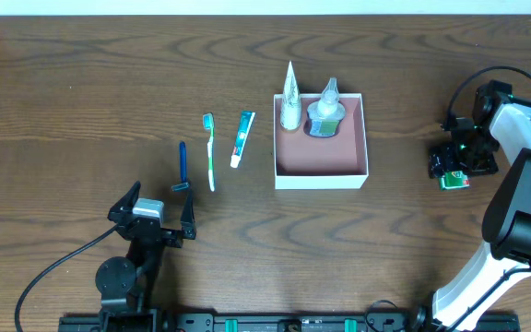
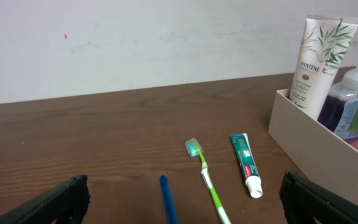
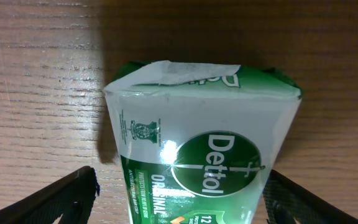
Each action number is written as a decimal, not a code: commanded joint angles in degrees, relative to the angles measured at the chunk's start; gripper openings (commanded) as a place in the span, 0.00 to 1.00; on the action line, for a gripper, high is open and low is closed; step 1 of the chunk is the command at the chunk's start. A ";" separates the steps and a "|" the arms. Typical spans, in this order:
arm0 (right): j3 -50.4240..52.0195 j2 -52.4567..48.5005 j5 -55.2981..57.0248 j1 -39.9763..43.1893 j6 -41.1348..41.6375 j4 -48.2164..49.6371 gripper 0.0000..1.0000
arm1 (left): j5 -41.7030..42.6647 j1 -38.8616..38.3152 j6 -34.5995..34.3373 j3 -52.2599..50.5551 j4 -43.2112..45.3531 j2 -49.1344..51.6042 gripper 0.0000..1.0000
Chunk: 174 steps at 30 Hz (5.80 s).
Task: Pack container
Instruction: 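Lower the right gripper over the Dettol soap bar and grasp it, then lift the Dettol soap bar and carry it toward the box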
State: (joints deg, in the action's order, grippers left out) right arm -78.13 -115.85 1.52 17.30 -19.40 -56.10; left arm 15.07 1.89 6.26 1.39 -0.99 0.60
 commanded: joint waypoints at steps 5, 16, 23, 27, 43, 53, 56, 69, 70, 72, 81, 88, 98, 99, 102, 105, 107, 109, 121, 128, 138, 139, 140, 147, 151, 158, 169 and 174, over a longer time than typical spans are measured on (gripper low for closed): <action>0.59 -0.55 0.66 0.33 -0.59 0.24 0.72 | 0.98 0.28 0.57 -1.16 -1.75 -0.31 0.98; 0.59 -0.55 1.27 0.33 -0.35 0.44 0.58 | 0.98 0.31 0.57 -1.16 -1.73 -0.31 0.98; 0.55 -0.52 1.29 0.33 0.72 0.83 0.58 | 0.98 0.31 0.57 -1.16 -1.73 -0.31 0.98; -0.35 -0.52 1.20 0.31 1.81 0.26 0.57 | 0.98 0.31 0.57 -1.16 -1.75 -0.31 0.98; -13.99 -0.50 -8.98 -0.26 1.79 -11.69 0.55 | 0.98 0.31 0.57 -1.16 -1.75 -0.31 0.98; -27.32 -0.50 -11.37 -3.98 1.51 -21.49 0.55 | 0.98 0.31 0.57 -1.16 -1.73 -0.31 0.98; -32.15 -0.50 -14.03 -5.73 1.07 -24.22 0.54 | 0.98 0.28 0.57 -1.16 -1.75 -0.31 0.98; -52.26 -0.50 -17.44 -15.39 1.09 -32.89 0.53 | 0.98 0.28 0.57 -1.16 -1.73 -0.31 0.98; -52.70 -0.50 -17.33 -15.72 1.09 -32.89 0.54 | 0.98 0.31 0.57 -1.16 -1.73 -0.31 0.98; -53.27 -0.50 -16.00 -16.41 1.11 -32.59 0.55 | 0.98 0.31 0.57 -1.16 -1.73 -0.33 0.98; -49.96 -1.16 -5.16 -16.02 1.81 -31.47 0.56 | 0.98 0.31 0.57 -1.16 -1.73 -0.31 0.98; -38.97 -1.29 -4.37 -13.51 5.11 -25.62 0.57 | 0.98 0.31 0.57 -1.16 -1.73 -0.31 0.98; -18.18 -1.29 -4.59 -12.87 8.50 -11.58 0.60 | 0.98 0.28 0.57 -1.16 -1.73 -0.31 0.98; -16.55 -1.29 -4.63 -12.87 9.18 -10.14 0.59 | 0.98 0.31 0.57 -1.16 -1.75 -0.31 0.98; -12.79 -1.29 -4.94 -13.20 9.55 -6.82 0.59 | 0.98 0.28 0.57 -1.16 -1.73 -0.31 0.98; -10.03 -1.29 -4.96 -13.92 9.90 -4.17 0.59 | 0.98 0.28 0.57 -1.16 -1.75 -0.31 0.98; -8.68 -1.31 -4.94 -14.49 9.97 -2.82 0.60 | 0.98 0.28 0.57 -1.16 -1.73 -0.31 0.98; -7.41 -1.31 -4.94 -15.13 9.99 -1.53 0.59 | 0.98 0.28 0.57 -1.16 -1.73 -0.31 0.98; -1.92 -1.33 -4.94 -16.83 11.69 5.07 0.60 | 0.98 0.31 0.57 -1.16 -1.73 -0.31 0.98; -1.14 -1.33 -4.94 -16.85 11.63 6.19 0.60 | 0.98 0.28 0.57 -1.16 -1.73 -0.31 0.98; -1.14 -1.49 -4.94 -16.83 11.63 7.06 0.43 | 0.98 0.28 0.57 -1.16 -1.73 -0.31 0.98; -1.14 -1.49 -4.92 -16.83 11.65 7.06 0.42 | 0.98 0.31 0.57 -1.16 -1.73 -0.31 0.98; -1.14 -1.49 -4.94 -16.83 11.63 7.08 0.42 | 0.98 0.31 0.57 -1.16 -1.73 -0.31 0.98; -1.29 -1.49 -4.90 -16.83 11.63 7.32 0.31 | 0.98 0.28 0.57 -1.16 -1.75 -0.31 0.98; -2.56 -1.38 -4.96 -16.83 11.65 7.04 0.19 | 0.98 0.31 0.57 -1.16 -1.73 -0.31 0.98; -9.14 -0.83 -4.94 -16.83 11.58 1.49 0.05 | 0.98 0.31 0.57 -1.16 -1.73 -0.31 0.98; -25.07 -0.72 -4.96 -16.85 11.61 -12.44 0.06 | 0.98 0.28 0.57 -1.16 -1.75 -0.31 0.98; -35.23 -0.72 -4.94 -16.87 11.23 -21.38 0.08 | 0.98 0.31 0.57 -1.16 -1.73 -0.31 0.98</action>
State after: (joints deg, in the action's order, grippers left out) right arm -107.74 -116.86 -3.16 0.93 -8.12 -75.33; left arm 15.07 1.89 6.26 1.39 -1.02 0.58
